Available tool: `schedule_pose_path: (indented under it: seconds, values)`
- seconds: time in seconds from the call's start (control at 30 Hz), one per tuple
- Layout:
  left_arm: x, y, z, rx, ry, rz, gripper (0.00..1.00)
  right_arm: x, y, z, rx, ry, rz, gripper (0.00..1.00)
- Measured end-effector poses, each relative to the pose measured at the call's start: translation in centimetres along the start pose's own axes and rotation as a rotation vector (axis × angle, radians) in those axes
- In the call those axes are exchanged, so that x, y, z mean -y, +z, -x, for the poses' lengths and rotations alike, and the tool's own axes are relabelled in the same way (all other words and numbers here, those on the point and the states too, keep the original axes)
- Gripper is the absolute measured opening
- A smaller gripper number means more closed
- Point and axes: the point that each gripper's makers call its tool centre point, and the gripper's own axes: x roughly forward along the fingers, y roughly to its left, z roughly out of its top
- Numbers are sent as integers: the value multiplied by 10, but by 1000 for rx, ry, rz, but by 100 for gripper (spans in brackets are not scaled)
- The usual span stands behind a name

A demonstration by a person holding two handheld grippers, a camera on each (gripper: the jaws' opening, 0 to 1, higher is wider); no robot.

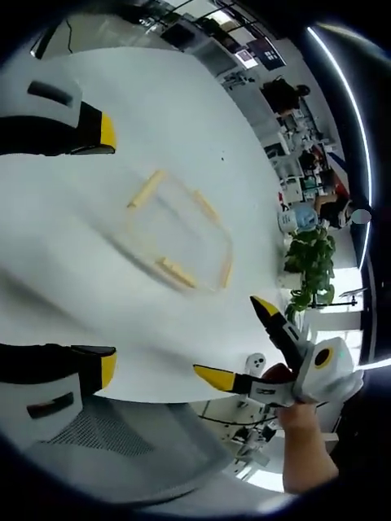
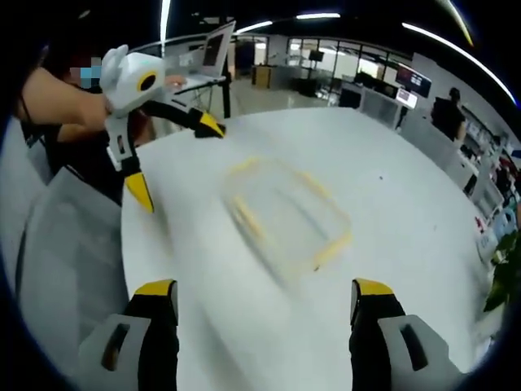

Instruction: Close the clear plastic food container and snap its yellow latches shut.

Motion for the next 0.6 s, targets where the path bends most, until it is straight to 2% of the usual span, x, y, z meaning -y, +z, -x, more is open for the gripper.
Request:
schedule_pose_path:
  seconds: [0.17, 0.4, 0.6]
  values:
    - [2, -6, 7, 8, 12, 44, 99, -3, -4, 5, 9, -4, -14, 88]
    - [4, -14, 14, 13, 23, 55, 99, -6, -8, 11, 33, -12, -40, 88]
    - [14, -21, 19, 30, 17, 65, 99, -14, -10, 16, 76, -30, -88, 87]
